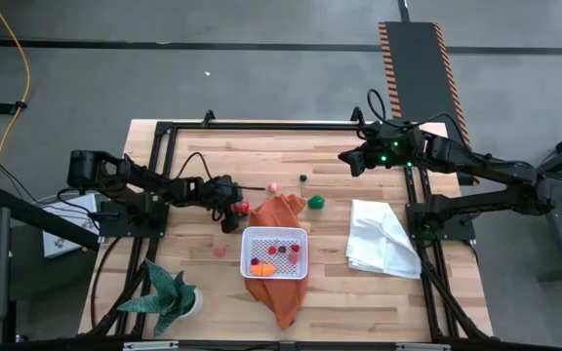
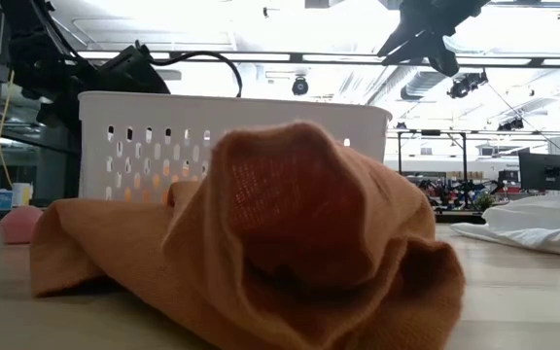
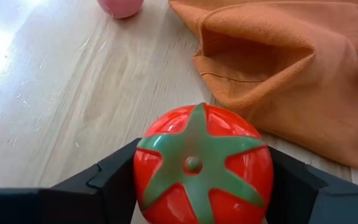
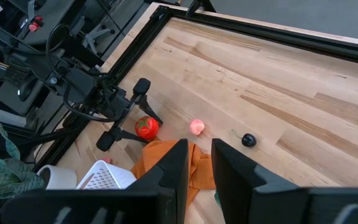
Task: Pick and placing Produce into tupperware
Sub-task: Put the red tomato into the white basket
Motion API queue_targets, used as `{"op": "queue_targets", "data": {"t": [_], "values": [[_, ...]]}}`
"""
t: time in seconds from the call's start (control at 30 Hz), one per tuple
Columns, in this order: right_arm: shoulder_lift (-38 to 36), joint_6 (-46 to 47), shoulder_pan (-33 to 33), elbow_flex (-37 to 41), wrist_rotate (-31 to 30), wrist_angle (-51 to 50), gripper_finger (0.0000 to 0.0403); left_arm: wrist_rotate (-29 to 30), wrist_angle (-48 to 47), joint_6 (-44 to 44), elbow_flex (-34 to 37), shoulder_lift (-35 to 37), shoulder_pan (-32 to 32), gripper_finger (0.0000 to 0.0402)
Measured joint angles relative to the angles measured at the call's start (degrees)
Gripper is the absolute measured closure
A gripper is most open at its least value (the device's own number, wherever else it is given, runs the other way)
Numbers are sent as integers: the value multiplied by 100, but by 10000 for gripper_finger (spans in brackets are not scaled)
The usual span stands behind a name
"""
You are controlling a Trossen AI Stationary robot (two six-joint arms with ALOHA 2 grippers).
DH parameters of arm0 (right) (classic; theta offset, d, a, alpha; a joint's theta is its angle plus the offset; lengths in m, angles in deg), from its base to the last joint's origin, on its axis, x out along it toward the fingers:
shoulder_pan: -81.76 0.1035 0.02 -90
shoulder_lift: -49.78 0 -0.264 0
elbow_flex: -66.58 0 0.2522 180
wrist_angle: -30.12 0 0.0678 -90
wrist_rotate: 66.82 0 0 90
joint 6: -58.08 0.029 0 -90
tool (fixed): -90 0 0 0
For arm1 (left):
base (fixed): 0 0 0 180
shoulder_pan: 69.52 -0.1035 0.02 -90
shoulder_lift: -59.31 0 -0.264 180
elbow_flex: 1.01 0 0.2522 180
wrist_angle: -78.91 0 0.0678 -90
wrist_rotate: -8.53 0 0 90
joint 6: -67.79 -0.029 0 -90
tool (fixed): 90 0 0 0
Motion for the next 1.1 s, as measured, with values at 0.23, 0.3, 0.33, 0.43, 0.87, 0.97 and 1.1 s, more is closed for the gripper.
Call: {"op": "queue_targets", "data": {"t": [0.23,0.3,0.33,0.43,0.87,0.97,1.1], "values": [[-1,0,0,0,0,0,340,2,7,-2,0,0,0,164],[-1,0,1,0,0,0,340,10,9,-2,2,0,0,156],[-1,0,2,0,-1,0,340,24,9,-2,2,0,0,150],[0,0,1,0,0,0,340,48,12,-5,2,0,2,139],[-1,13,0,0,-2,-1,340,93,18,-13,4,0,2,146],[-1,14,1,0,-1,-1,340,152,19,-13,4,0,4,136],[-1,15,1,0,-2,-2,340,176,20,-13,4,0,4,156]]}}
